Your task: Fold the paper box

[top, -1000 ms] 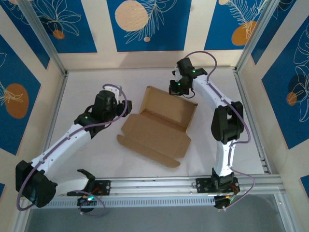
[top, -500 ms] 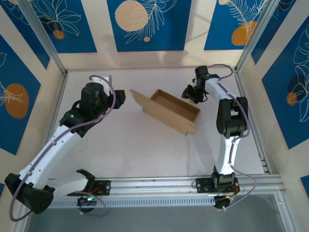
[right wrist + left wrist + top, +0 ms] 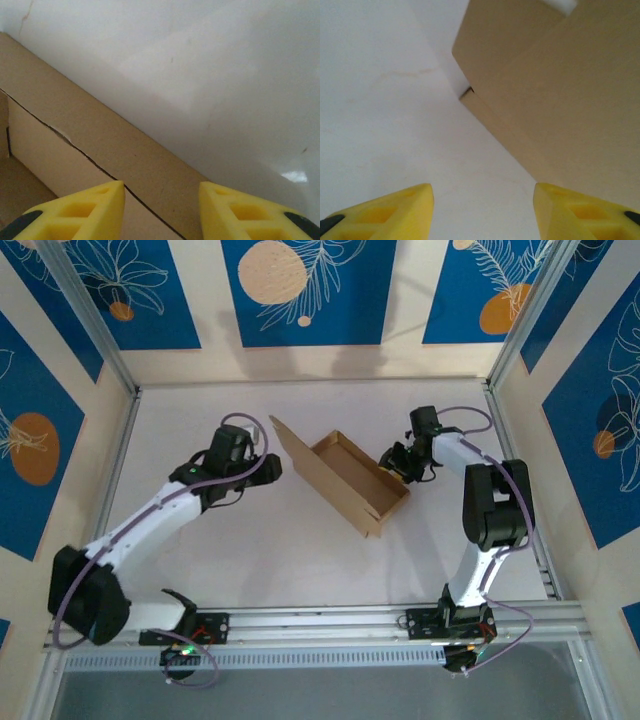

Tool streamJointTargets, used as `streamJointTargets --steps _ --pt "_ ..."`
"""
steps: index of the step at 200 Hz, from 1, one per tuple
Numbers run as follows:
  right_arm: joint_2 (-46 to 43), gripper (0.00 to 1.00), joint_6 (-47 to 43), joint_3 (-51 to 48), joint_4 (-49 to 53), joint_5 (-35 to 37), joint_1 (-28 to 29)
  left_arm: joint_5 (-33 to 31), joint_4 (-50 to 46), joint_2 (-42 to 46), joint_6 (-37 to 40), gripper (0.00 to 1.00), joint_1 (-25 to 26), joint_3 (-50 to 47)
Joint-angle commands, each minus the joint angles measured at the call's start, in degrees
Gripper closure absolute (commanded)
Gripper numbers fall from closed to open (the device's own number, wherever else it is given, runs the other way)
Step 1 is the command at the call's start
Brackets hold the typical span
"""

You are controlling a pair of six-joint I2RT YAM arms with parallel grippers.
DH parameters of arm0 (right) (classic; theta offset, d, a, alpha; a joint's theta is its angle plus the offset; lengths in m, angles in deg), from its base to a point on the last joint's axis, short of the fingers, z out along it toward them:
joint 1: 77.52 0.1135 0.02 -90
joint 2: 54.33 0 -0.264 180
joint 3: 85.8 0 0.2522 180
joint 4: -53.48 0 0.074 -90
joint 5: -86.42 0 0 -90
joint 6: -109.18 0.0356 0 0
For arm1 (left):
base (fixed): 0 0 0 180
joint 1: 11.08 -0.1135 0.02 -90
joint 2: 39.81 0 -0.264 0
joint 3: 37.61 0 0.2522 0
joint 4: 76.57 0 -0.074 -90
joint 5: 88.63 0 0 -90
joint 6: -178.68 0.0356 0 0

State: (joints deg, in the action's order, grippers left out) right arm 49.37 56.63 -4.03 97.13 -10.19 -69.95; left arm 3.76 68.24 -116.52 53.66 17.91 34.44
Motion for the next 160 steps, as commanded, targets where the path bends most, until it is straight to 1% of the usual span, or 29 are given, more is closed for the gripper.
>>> streamJointTargets --steps 1,28,54,70,89,110,118,127,137,149,160 --pt "-2.7 0.56 3.1 -3.2 -2.3 -4.5 3.0 4.7 5.5 -4.1 -3.5 0.45 -0.4 1.5" --pt "-4.5 0.56 4.9 -6.0 -3.8 -5.0 6.5 3.7 5.2 -11.3 -1.8 0.45 -0.7 7.4" --pt "-7.0 0.56 7.8 -9.5 -6.1 -3.3 10.5 4.7 7.8 -18.0 -3.1 0.44 -1.0 12.8" --pt "-9.4 0.55 10.2 -12.3 -8.3 -2.4 12.9 6.3 7.5 -22.9 -2.6 0.44 -1.4 17.1" --pt "-12.1 0.55 13.5 -16.0 -13.2 -4.1 15.2 10.6 8.4 -27.9 -1.8 0.44 -2.7 21.5" --pt "-12.6 0.53 13.2 -15.7 -16.0 -6.9 18.2 15.8 9.3 -31.8 -0.3 0.44 -4.0 26.3" --pt "-12.6 0.52 12.5 -15.2 -16.2 -7.2 18.9 17.6 8.9 -32.9 0.6 0.44 -4.7 28.3" --pt "-13.1 0.51 12.0 -14.7 -14.8 -5.5 19.1 18.3 7.6 -33.4 1.6 0.44 -5.8 30.2" --pt "-14.5 0.49 11.7 -14.9 -13.7 -3.6 18.4 16.7 5.8 -32.6 3.0 0.43 -7.1 31.4" --pt "-16.9 0.39 11.7 -15.9 -12.5 -1.7 16.9 13.9 4.1 -30.3 4.6 0.42 -9.0 31.3" --pt "-19.3 0.34 11.1 -16.6 -11.5 -0.2 15.7 11.6 2.6 -27.7 5.6 0.42 -11.1 30.7"
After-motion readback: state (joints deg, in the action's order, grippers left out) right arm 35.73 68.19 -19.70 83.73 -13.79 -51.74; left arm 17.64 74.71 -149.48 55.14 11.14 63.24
